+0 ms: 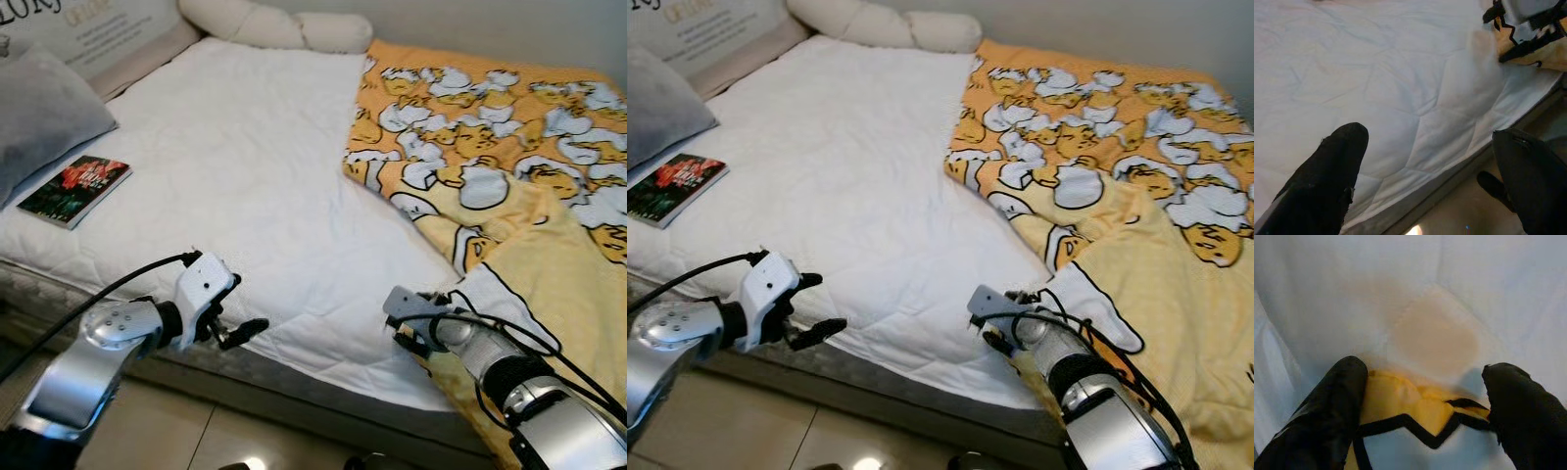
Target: Clean up the room
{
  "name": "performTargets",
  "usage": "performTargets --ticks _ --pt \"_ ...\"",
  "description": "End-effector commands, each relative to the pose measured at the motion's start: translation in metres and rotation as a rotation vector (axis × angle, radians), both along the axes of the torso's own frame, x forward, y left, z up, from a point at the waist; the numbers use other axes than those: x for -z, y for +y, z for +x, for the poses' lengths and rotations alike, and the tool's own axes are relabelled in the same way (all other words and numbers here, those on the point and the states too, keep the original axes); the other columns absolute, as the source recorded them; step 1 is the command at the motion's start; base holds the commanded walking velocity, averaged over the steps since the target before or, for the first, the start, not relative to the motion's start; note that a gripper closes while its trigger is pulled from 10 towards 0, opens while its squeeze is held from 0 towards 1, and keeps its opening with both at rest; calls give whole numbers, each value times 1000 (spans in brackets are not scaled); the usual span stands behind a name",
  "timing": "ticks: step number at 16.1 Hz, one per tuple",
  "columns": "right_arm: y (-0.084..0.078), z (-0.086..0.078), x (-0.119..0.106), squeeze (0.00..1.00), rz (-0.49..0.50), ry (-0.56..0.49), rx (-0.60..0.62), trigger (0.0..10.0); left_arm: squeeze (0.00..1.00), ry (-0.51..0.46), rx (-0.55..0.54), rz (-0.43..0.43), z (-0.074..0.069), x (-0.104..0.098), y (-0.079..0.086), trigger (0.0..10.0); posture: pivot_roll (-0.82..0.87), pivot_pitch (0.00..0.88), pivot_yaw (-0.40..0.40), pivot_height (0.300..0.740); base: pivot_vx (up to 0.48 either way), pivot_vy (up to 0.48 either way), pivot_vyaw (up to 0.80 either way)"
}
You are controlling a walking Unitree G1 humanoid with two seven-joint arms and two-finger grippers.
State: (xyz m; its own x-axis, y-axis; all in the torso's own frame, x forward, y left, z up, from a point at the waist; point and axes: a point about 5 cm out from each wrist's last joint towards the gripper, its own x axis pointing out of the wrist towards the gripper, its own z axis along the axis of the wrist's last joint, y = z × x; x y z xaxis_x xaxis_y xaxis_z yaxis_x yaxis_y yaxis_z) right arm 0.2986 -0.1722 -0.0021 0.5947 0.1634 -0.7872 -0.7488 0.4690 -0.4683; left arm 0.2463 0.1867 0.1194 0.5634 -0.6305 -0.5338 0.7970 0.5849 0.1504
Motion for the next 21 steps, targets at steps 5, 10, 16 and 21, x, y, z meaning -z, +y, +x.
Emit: performTargets --ticks 5,10,16,21 --pt "-2 0 2 0 -35 17 -17 235 0 44 39 4 -11 0 -1 10000 40 0 -20 740 0 0 0" --pt "-4 -1 0 0 7 98 -22 0 0 55 39 -8 -12 0 -5 10000 7 0 -29 740 0 0 0" --pt "-10 -9 6 0 -10 158 -23 0 0 57 60 -14 -6 2 -12 10000 -7 0 -26 740 0 0 0" --pt "-9 -9 6 0 3 170 -22 0 0 65 60 -15 -7 4 -12 10000 -7 0 -30 740 0 0 0"
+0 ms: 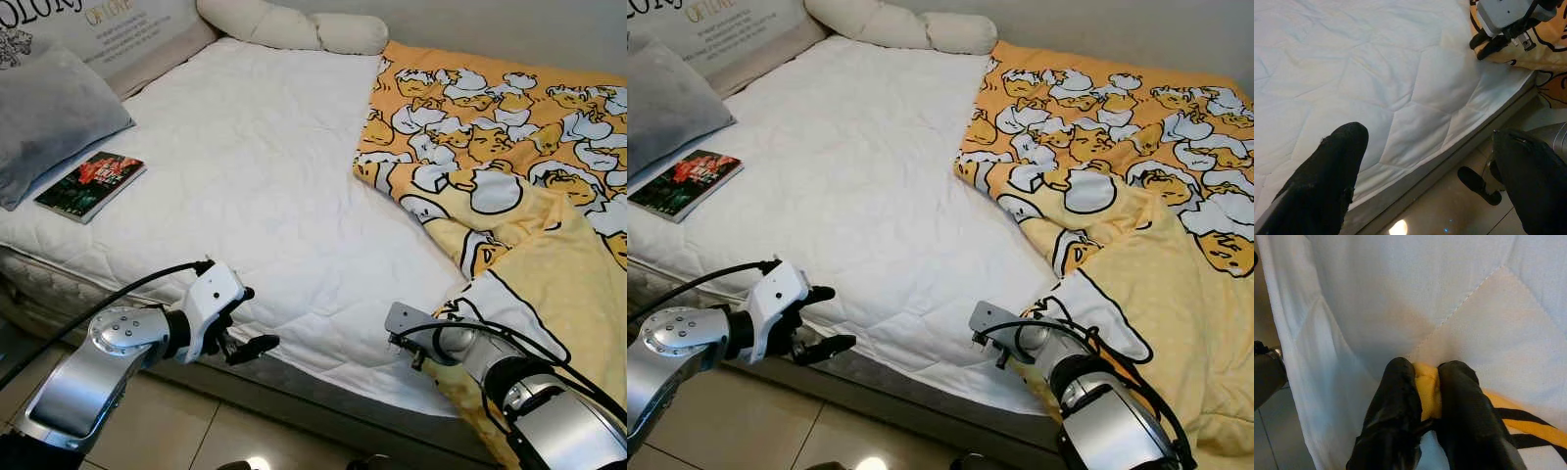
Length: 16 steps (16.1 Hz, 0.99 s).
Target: Clean up the room
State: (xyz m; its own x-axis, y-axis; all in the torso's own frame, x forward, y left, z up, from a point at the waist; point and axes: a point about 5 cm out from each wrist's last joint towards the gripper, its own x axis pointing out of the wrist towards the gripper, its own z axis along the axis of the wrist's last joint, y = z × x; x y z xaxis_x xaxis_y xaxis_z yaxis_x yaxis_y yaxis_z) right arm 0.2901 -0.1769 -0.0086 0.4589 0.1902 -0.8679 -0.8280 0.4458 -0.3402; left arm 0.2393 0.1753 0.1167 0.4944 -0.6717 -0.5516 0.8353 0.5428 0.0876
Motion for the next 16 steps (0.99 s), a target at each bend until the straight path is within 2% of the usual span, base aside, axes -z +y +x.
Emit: performTargets --ticks 1,4,8,9,10,11,12,13,14,16 --pt "-5 0 -1 0 -4 13 16 0 0 4 6 7 -1 2 -1 10000 -9 0 -29 740 0 0 0" --pt "-5 0 -1 0 15 22 24 0 0 7 9 4 -1 2 -2 10000 -14 0 -29 740 0 0 0" --pt "-3 -2 -2 0 99 62 16 0 0 11 11 0 -2 4 -3 10000 -15 0 -29 740 0 0 0" --pt "6 3 -8 0 213 59 15 0 0 13 11 -2 -2 4 -4 10000 -10 0 -36 740 0 0 0" --pt "11 5 -12 0 272 61 15 0 0 13 10 -3 -2 4 -4 10000 -10 0 -36 740 0 0 0" --pt "28 9 -25 0 465 76 -56 0 0 13 7 -4 -3 4 -4 10000 -1 0 -42 740 0 0 0" --pt "38 7 -34 0 580 100 -153 0 0 14 3 -5 -4 4 -4 10000 5 0 -45 740 0 0 0" --pt "44 1 -41 0 652 132 -248 0 0 16 0 -6 -5 4 -3 10000 9 0 -48 740 0 0 0" --pt "46 -3 -45 0 683 153 -293 0 0 16 -1 -6 -5 5 -3 10000 9 0 -48 740 0 0 0" --pt "48 -21 -57 0 780 260 -448 0 0 19 0 -9 -5 5 -4 10000 11 0 -45 740 0 0 0"
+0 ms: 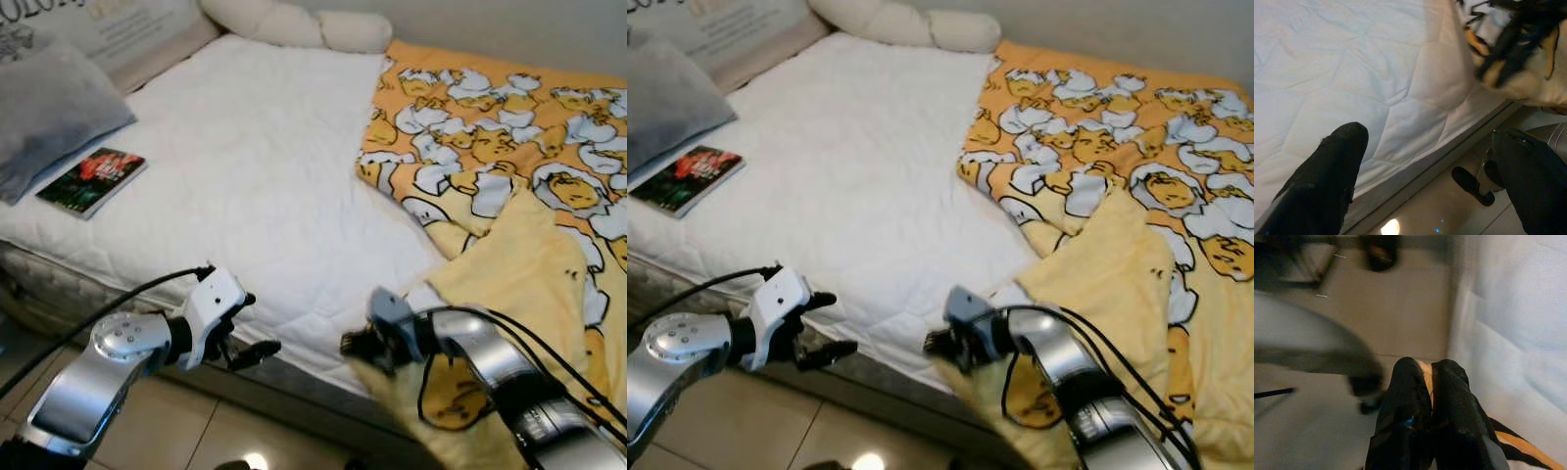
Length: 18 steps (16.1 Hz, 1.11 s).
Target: Clean up the room
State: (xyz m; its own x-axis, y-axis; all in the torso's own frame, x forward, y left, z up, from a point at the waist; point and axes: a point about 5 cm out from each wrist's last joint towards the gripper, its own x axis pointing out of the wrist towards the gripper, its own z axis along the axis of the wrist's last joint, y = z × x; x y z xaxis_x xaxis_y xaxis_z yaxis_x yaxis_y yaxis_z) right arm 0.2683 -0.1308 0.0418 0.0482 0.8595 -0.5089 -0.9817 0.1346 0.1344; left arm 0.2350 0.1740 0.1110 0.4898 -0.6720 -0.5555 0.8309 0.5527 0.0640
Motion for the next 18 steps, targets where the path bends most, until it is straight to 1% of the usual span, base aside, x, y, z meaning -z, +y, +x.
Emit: performTargets --ticks 1,2,3,4,5,6,8,11,14,15,16,17,18 --pt "2 -4 -10 0 50 33 -77 0 0 -2 12 0 0 -1 -3 10000 15 0 -45 740 0 0 0" --pt "0 -5 -6 0 13 14 -80 2667 0 -1 14 -2 0 -2 -4 10000 16 0 -45 740 0 0 0" --pt "-3 -5 0 0 -55 -39 -75 10000 0 -1 16 -4 1 -2 -5 10000 18 0 -45 740 0 0 0" --pt "-5 -3 5 0 -93 -51 -35 10000 0 -2 16 -4 1 -2 -5 10000 19 0 -44 740 0 0 0" --pt "-4 0 6 1000 -85 -25 31 10000 0 -3 17 -3 1 -2 -5 10000 19 0 -44 740 0 0 0" --pt "-2 -1 5 1000 -58 1 37 10000 0 -2 17 -2 1 -2 -5 10000 17 0 -42 740 0 0 0" --pt "0 -2 2 1000 -37 21 25 10000 0 -4 16 2 2 -2 -4 10000 15 0 -43 740 0 0 0" --pt "1 3 0 1000 -35 10 48 10000 0 -6 13 -1 2 -2 -5 10000 19 0 -49 740 0 0 0" --pt "4 3 -3 1000 -26 26 42 10000 0 -7 11 -1 2 -2 -5 10000 22 0 -54 740 0 0 0" --pt "4 4 -4 1000 -30 13 56 10000 0 -9 10 0 3 -2 -5 10000 22 0 -54 740 0 0 0" --pt "2 10 -2 1000 -62 -12 142 10000 0 -12 8 1 4 -2 -5 10000 22 0 -54 740 0 0 0" --pt "2 14 -1 1000 -81 -35 196 10000 0 -16 7 1 4 -2 -5 10000 22 0 -54 740 0 0 0" --pt "0 24 3 1000 -108 -71 353 10000 0 -21 4 1 5 -2 -5 10000 19 0 -57 740 0 0 0"
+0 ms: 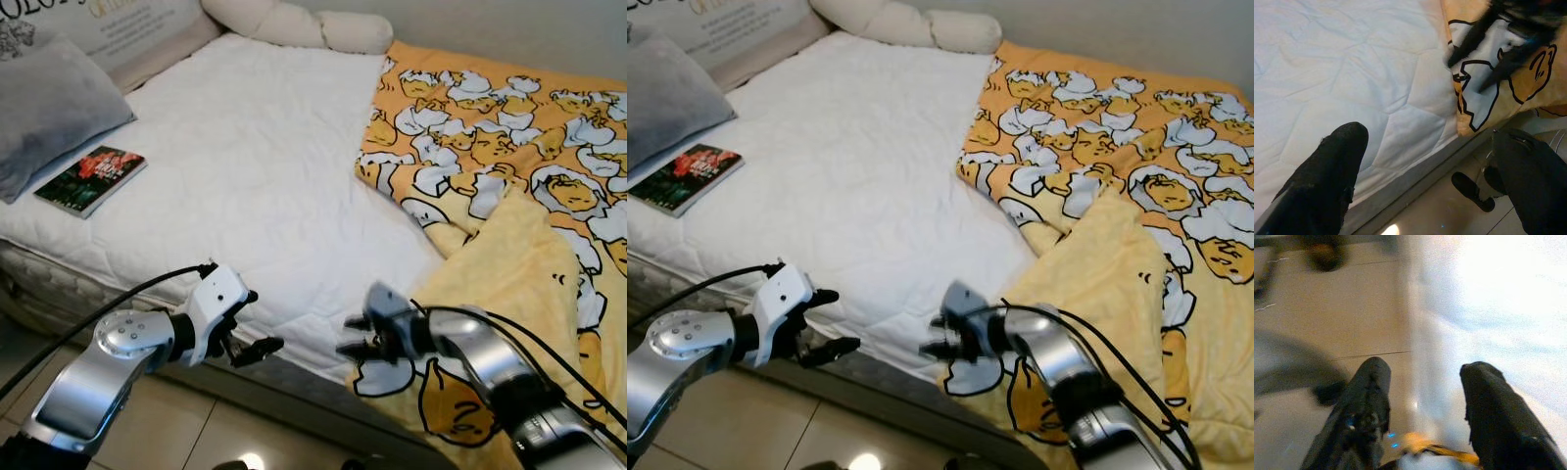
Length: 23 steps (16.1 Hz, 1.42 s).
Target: Clean up the room
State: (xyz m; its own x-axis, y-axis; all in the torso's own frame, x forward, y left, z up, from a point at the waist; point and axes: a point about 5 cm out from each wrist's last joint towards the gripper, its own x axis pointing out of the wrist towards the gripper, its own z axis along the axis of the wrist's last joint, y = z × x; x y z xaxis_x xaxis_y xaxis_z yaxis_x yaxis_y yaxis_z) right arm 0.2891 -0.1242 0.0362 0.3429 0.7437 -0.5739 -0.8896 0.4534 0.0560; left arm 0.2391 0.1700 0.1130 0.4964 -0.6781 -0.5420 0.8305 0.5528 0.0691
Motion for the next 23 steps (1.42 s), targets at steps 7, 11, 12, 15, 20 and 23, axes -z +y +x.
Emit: performTargets --ticks 7,11,12,15,20,23 --pt "-18 25 20 1000 -196 -66 794 10000 0 -36 -19 -14 4 -2 -8 10000 24 0 -55 740 0 0 0" --pt "-17 31 20 1000 -288 -110 1019 10000 0 -26 -6 -21 2 -2 -10 10000 29 0 -59 740 0 0 0" --pt "-16 32 18 1000 -290 -117 1045 10000 0 -24 -8 -21 2 -2 -9 10000 28 0 -61 740 0 0 0" --pt "-16 26 26 0 -316 -69 1103 10000 0 -19 -6 -18 2 -1 -8 10000 33 0 -67 740 0 0 0" --pt "-22 13 41 0 -271 109 1199 0 0 -15 5 -19 0 -3 -7 10000 41 0 -72 740 0 0 0" --pt "-22 12 42 0 -254 126 1169 0 0 -9 10 -17 -1 -2 -6 10000 42 0 -72 740 0 0 0"
